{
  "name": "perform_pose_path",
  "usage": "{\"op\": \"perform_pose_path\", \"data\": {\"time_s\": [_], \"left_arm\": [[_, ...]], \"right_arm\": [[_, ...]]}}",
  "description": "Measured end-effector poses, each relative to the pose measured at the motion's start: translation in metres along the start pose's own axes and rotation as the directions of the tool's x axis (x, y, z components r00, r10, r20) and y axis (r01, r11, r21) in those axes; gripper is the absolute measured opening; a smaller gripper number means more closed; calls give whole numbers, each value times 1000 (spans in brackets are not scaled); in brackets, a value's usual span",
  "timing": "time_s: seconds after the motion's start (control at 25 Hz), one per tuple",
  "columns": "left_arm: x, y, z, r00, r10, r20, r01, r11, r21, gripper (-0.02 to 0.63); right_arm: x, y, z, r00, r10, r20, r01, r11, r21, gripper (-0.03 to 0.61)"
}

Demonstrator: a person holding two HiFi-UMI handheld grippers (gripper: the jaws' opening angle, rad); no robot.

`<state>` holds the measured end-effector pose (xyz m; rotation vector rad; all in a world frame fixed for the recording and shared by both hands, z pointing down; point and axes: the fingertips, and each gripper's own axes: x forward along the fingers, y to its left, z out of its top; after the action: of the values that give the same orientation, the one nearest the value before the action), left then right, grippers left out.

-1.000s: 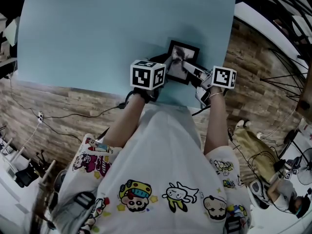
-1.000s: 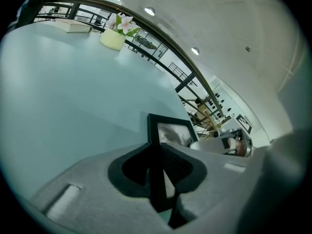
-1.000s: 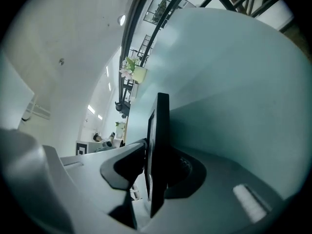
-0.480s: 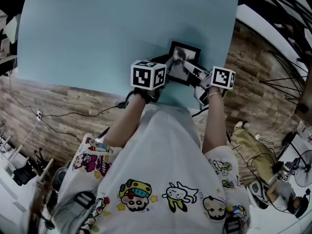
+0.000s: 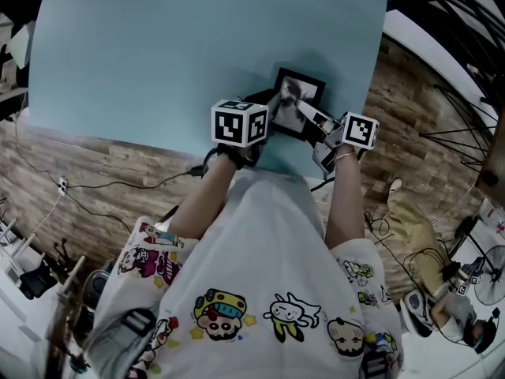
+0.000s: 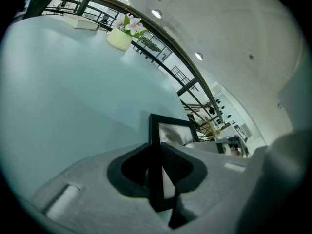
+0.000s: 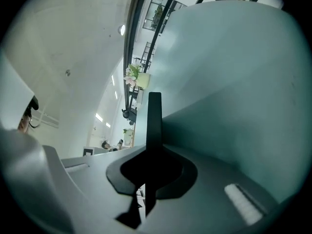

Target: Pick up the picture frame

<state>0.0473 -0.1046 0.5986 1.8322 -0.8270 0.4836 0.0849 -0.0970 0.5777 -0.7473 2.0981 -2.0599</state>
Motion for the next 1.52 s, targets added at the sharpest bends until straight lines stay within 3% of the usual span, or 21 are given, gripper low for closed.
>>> {"op": "perform_pose_path", "data": {"time_s": [0.2, 0.44, 0.64, 0.92, 1.16, 1.36, 1.52], "left_arm": [[-9, -3, 2, 1000, -5, 28, 4, 999, 34, 79], [-33, -4, 7, 998, -5, 70, 2, 999, 53, 92], [-59, -6, 19, 990, 2, 141, -18, 994, 109, 92], [-108, -22, 27, 973, -26, 231, -16, 984, 178, 91], [-97, -49, 66, 957, -40, 288, -31, 971, 238, 91], [-148, -56, 66, 937, -70, 343, -40, 952, 303, 91], [-151, -82, 83, 921, -88, 378, -55, 934, 352, 91]], "right_arm": [[0, 10, -2, 1000, -19, -2, 19, 999, -32, 23], [0, 20, -13, 995, -96, 5, 96, 992, -79, 23], [3, 47, -18, 999, -38, 31, 42, 993, -113, 23], [-2, 79, -35, 996, -64, 68, 77, 976, -203, 23], [-26, 87, 8, 989, -104, 104, 131, 947, -293, 23], [-23, 126, -16, 981, -114, 155, 166, 908, -385, 23], [-46, 143, 7, 972, -102, 211, 188, 877, -443, 23]]}}
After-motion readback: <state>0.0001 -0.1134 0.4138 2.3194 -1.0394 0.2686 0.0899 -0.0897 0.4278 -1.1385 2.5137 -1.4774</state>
